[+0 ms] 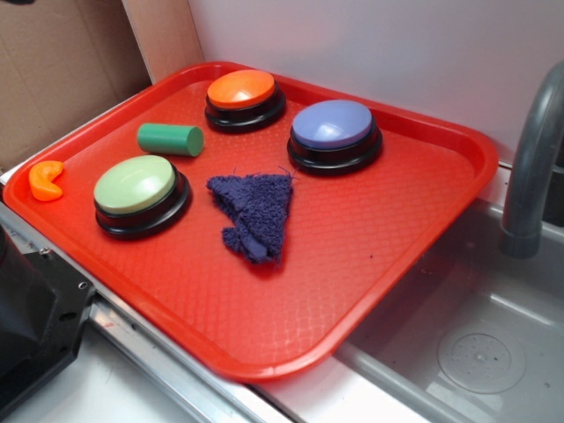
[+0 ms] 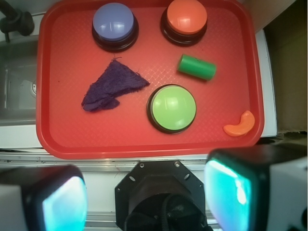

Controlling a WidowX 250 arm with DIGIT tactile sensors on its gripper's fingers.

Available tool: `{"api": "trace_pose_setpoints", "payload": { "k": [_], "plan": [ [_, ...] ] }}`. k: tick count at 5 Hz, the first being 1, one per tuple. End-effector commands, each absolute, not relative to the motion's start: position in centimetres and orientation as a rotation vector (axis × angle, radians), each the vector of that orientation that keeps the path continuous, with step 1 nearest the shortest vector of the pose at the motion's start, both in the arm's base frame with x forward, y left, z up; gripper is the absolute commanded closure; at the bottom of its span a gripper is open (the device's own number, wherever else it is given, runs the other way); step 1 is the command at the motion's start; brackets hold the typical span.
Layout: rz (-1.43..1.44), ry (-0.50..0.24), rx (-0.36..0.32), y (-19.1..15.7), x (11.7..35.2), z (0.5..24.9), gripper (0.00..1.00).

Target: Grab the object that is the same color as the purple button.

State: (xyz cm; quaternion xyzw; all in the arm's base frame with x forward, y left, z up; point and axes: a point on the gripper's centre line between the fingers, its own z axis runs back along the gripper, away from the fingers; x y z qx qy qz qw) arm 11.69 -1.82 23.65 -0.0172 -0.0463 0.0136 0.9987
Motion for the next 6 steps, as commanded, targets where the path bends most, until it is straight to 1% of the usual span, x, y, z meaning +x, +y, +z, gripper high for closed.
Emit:
{"api": "trace_pose_setpoints", "payload": {
  "k": [1, 2, 3, 4, 5, 6],
  "plan": [
    [0.027, -0.093, -0.034, -1.8, 11.7, 23.6, 0.0],
    [0.117, -0.09, 0.184, -3.1, 15.8, 19.1, 0.0],
    [0.369, -0.105, 0.181, -5.1, 20.0, 15.6, 0.0],
    [0.597, -0.048, 0.175, -5.4, 22.4, 11.6, 0.0],
    [0.626, 0.032, 0.038, -5.3, 22.6, 7.6, 0.0],
    [0.626, 0.032, 0.038, -5.3, 22.6, 7.6, 0.0]
  ]
}}
